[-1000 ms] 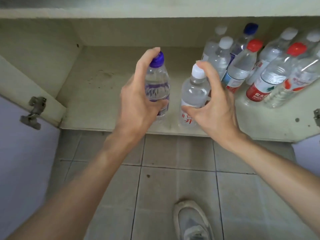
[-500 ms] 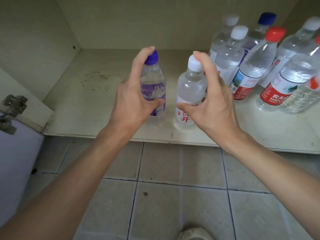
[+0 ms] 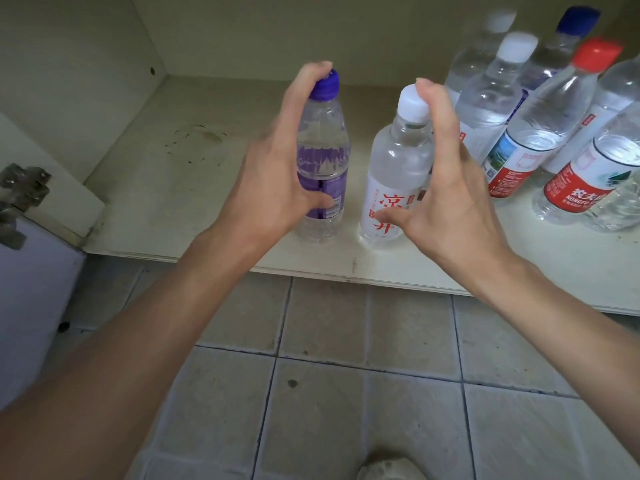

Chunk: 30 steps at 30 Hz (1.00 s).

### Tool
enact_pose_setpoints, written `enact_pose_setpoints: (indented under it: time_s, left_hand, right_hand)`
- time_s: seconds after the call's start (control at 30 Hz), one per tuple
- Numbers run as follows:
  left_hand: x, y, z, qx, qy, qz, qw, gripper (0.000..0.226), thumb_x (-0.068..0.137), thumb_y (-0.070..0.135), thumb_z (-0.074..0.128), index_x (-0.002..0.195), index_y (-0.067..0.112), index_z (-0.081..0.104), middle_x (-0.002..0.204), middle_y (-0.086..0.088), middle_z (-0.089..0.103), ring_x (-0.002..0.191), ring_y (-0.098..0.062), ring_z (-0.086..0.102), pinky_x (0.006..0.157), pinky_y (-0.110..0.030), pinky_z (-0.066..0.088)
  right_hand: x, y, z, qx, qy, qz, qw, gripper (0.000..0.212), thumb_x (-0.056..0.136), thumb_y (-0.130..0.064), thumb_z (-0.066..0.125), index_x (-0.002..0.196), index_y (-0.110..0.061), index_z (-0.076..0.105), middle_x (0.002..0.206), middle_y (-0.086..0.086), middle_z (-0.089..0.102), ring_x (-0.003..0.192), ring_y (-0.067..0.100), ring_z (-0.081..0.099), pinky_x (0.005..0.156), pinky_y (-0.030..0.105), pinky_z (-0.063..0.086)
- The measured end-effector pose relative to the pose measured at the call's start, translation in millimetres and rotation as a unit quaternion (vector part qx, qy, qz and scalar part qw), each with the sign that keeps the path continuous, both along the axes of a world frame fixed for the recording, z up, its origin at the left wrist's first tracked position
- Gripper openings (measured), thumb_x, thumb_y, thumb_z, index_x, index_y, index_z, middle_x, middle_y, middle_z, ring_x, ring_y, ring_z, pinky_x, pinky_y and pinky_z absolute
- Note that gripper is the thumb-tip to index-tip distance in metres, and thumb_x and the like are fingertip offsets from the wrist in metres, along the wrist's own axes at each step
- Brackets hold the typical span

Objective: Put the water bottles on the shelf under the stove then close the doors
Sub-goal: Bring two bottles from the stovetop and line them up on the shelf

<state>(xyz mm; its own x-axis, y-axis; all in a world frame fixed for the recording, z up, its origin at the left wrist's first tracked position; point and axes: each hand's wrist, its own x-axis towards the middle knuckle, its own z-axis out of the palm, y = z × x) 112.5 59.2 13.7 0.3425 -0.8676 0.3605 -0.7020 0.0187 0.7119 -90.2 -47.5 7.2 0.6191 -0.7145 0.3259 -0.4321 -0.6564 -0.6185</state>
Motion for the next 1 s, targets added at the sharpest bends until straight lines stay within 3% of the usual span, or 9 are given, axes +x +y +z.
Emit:
enact_pose_setpoints:
  time_s: [0.17,0.33,0.57,0.73,0.93,1.0]
  left_hand:
    - [5.4,-16.6,-3.7,-0.024,-0.016,0.010,1.000,0.136,0.063,-0.005,0.101,0.167,0.040,0.025,0.140,0.020,0.053,0.111,-0.012,0.063,0.076,-0.018,0.060]
    - [11.7,-40.5,-6.0,-0.042,0.002,0.012,0.999,0.132,0.066,-0.007,0.099,0.167,0.037,0.027,0.147,0.013,0.054,0.116,-0.007,0.065,0.075,-0.010,0.055]
    - [21.7,-73.8,-5.9,-0.048,0.032,0.012,0.998,0.129,0.066,-0.011,0.096,0.165,0.040,0.030,0.136,0.004,0.063,0.102,-0.017,0.072,0.069,-0.022,0.064]
    - [29.0,-96.0,-9.7,-0.058,0.060,0.010,0.996,0.124,0.069,-0.016,0.090,0.160,0.046,0.033,0.135,-0.003,0.062,0.100,-0.018,0.074,0.065,-0.027,0.066]
    - [34.7,-114.0,-5.5,-0.068,0.066,0.010,0.995,0.117,0.072,-0.020,0.086,0.148,0.050,0.031,0.137,-0.005,0.057,0.090,0.007,0.068,0.059,-0.018,0.060]
    - [38.3,-120.4,-7.1,-0.068,0.080,0.008,0.994,0.114,0.074,-0.018,0.085,0.151,0.048,0.033,0.134,-0.008,0.059,0.089,0.007,0.068,0.058,-0.021,0.061]
  right_hand:
    - [9.1,-11.6,1.2,-0.005,-0.007,-0.003,1.000,0.139,0.069,-0.008,0.101,0.165,-0.046,0.009,0.143,0.005,0.053,0.104,0.029,0.060,0.093,0.052,0.055]
    - [24.9,-31.9,1.2,-0.005,-0.014,-0.007,1.000,0.137,0.071,-0.004,0.099,0.165,-0.047,0.008,0.138,0.006,0.055,0.106,0.029,0.062,0.095,0.051,0.055]
    - [52.5,-61.3,-0.3,-0.029,-0.008,-0.042,0.999,0.139,0.069,0.000,0.098,0.165,-0.045,0.007,0.131,0.013,0.056,0.100,0.038,0.063,0.089,0.053,0.057]
    - [66.3,-80.0,-1.2,-0.044,-0.003,-0.065,0.997,0.141,0.070,-0.003,0.097,0.159,-0.050,-0.002,0.132,0.016,0.058,0.109,0.044,0.065,0.091,0.053,0.058]
    - [80.8,-99.8,-2.0,-0.056,-0.001,-0.094,0.994,0.146,0.068,-0.003,0.098,0.152,-0.058,-0.009,0.132,0.019,0.061,0.109,0.048,0.067,0.084,0.058,0.060]
    - [83.4,-104.5,-1.3,-0.051,-0.003,-0.097,0.994,0.145,0.068,-0.003,0.097,0.153,-0.059,-0.007,0.134,0.018,0.062,0.113,0.047,0.067,0.085,0.059,0.060]
